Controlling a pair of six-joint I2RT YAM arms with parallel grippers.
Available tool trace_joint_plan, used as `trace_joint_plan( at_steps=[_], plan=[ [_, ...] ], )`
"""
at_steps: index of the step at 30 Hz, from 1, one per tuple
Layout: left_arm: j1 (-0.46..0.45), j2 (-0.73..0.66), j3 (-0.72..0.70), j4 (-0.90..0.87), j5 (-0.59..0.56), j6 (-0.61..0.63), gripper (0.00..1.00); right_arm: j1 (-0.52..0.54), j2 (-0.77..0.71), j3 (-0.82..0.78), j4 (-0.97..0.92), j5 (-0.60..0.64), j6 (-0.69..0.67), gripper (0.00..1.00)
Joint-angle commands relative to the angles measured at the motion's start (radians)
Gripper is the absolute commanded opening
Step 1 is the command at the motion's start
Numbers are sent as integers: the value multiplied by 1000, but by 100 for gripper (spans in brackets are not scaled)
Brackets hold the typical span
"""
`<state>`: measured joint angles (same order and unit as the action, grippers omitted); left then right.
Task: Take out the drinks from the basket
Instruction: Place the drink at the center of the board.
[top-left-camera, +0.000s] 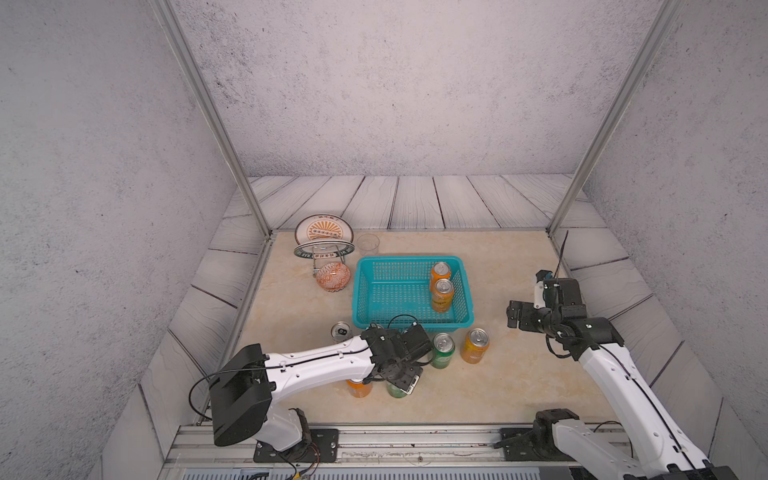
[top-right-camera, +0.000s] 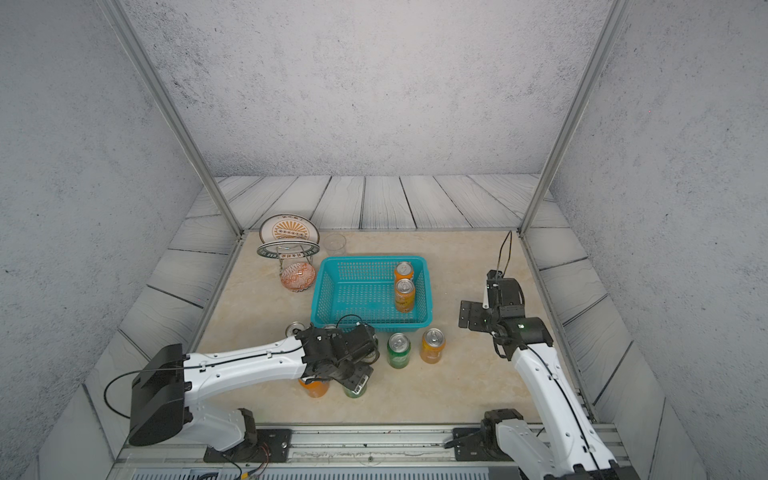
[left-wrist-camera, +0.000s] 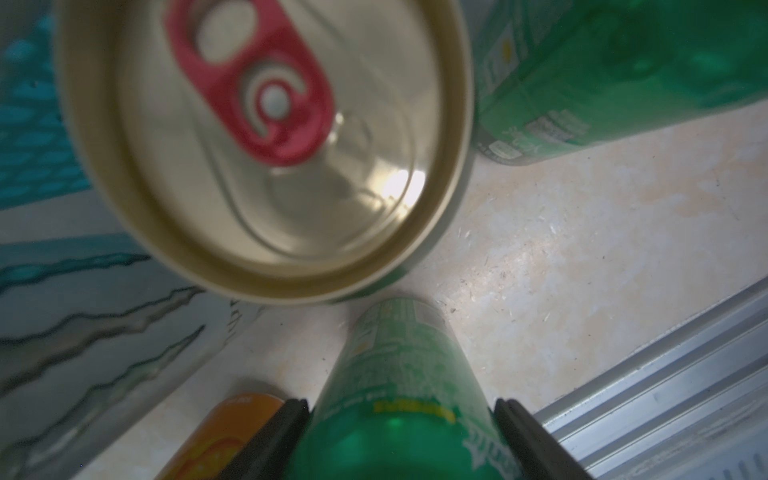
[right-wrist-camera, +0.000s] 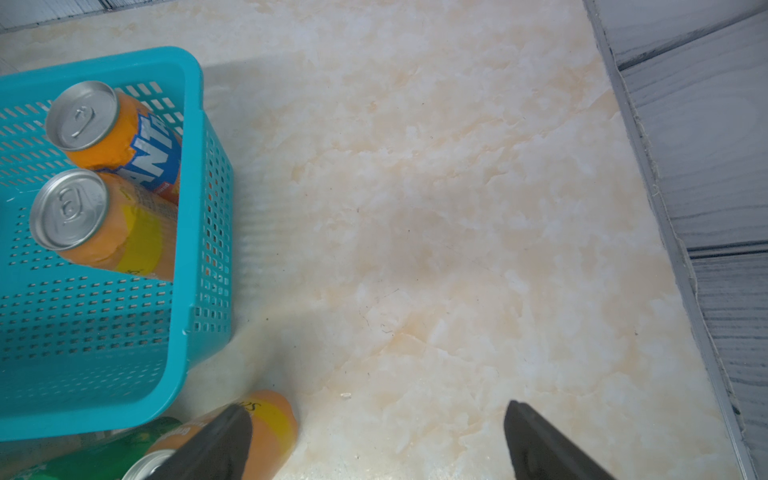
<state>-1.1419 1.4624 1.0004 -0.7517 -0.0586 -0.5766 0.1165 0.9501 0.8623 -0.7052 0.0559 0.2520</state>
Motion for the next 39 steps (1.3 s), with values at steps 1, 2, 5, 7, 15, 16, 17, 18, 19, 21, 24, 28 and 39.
trace_joint_plan(
  at_steps=[1,2,5,7,15,16,17,18,19,21,24,28,39],
  plan=[
    [-7,-42,4,7,-19,3,77,-3,2,0,-6,7,-9,99],
    [-8,-45,7,3,-22,3,78,-6,2,1,-5,7,-10,100],
    [-7,-55,10,-5,-26,7,81,-5,1,0,-5,9,-9,100],
    [-7,-63,16,-9,-26,9,82,-6,2,1,-6,9,-10,99],
    [-7,-111,75,-58,-56,26,87,-5,1,1,-7,8,-9,99],
    [-7,-120,90,-65,-63,33,88,-5,1,0,-7,9,-9,99],
    [-7,-127,101,-69,-71,38,89,-5,1,1,-6,9,-9,100],
    [-7,-136,111,-68,-81,46,90,-5,0,1,-6,9,-9,99],
    [-6,-144,122,-66,-93,61,91,-5,0,0,-5,7,-10,99],
    [-4,-156,154,-67,-121,90,95,-6,1,1,-6,7,-9,99],
    [15,-160,210,-61,-145,144,100,-5,-1,1,-6,9,-10,99],
    [81,-120,288,-54,-95,217,99,-5,1,0,-7,9,-10,99],
    [207,137,524,-31,21,322,99,-5,1,1,-7,12,-10,99]
  ],
)
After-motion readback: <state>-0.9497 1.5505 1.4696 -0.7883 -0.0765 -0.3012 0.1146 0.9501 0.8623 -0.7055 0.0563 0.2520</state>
